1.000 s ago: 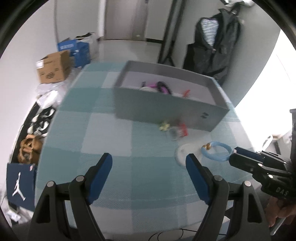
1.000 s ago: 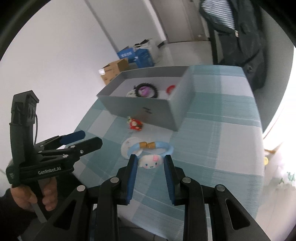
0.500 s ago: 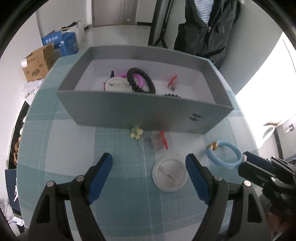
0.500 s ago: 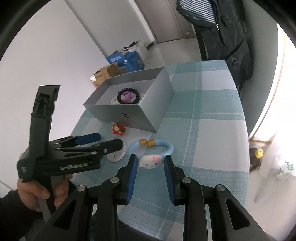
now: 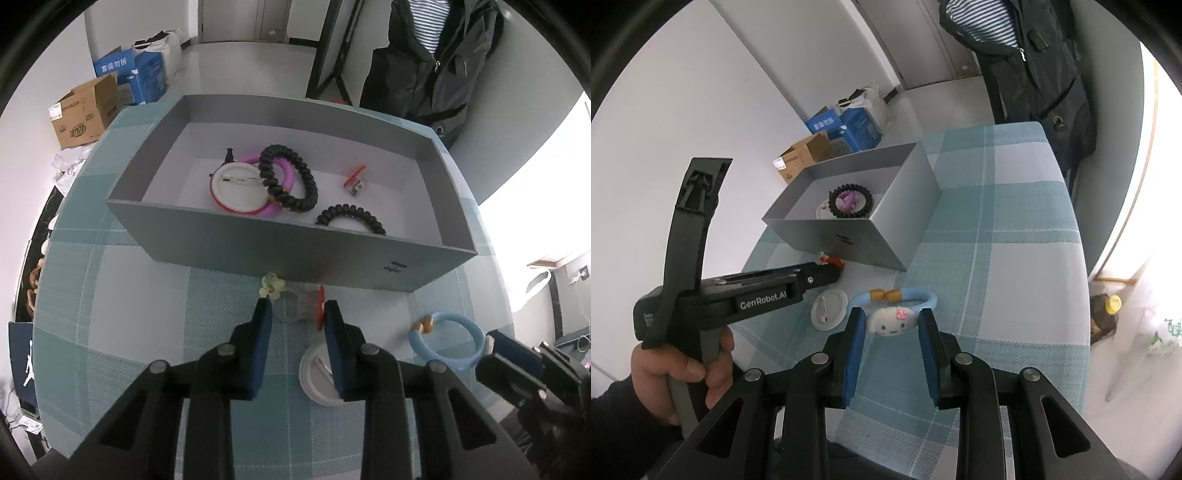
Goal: Organize jewelry
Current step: 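Grasp the blue ring with cat charm with right tool while left tool grasps the red clip, then carry the blue ring into the box with right tool while left tool drops the red clip there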
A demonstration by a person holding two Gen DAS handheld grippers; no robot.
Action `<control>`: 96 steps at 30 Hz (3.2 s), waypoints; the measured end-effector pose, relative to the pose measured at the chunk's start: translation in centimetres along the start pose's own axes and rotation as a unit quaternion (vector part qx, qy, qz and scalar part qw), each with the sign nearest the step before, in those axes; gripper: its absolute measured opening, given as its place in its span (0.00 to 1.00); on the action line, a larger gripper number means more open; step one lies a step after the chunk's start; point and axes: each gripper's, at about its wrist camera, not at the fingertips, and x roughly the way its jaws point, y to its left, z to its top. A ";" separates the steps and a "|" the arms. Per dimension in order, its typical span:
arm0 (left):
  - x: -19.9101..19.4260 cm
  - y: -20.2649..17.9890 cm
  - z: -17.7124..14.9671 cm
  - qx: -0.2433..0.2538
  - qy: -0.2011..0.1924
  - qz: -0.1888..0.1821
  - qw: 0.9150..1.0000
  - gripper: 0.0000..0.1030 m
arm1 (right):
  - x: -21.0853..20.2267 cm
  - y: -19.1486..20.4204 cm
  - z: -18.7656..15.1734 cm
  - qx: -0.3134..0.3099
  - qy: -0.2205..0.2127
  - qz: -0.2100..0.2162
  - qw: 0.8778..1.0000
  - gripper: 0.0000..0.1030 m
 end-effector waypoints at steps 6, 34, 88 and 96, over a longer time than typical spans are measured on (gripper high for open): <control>-0.7 0.1 -1.3 0.014 -0.002 -0.017 1.000 0.22 | -0.4 -0.1 0.2 0.008 -0.007 0.011 1.000 0.27; -6.9 1.8 -0.3 0.005 -0.097 -0.047 0.994 0.22 | -3.4 3.6 1.4 -0.019 -0.101 0.084 0.991 0.27; -1.8 5.7 8.3 -0.042 -0.061 -0.208 0.975 0.67 | 4.3 3.7 13.0 -0.037 -0.078 0.064 0.994 0.51; -2.9 6.5 7.8 -0.043 -0.076 -0.202 0.976 0.67 | 2.8 1.9 13.0 -0.001 -0.103 0.055 0.993 0.58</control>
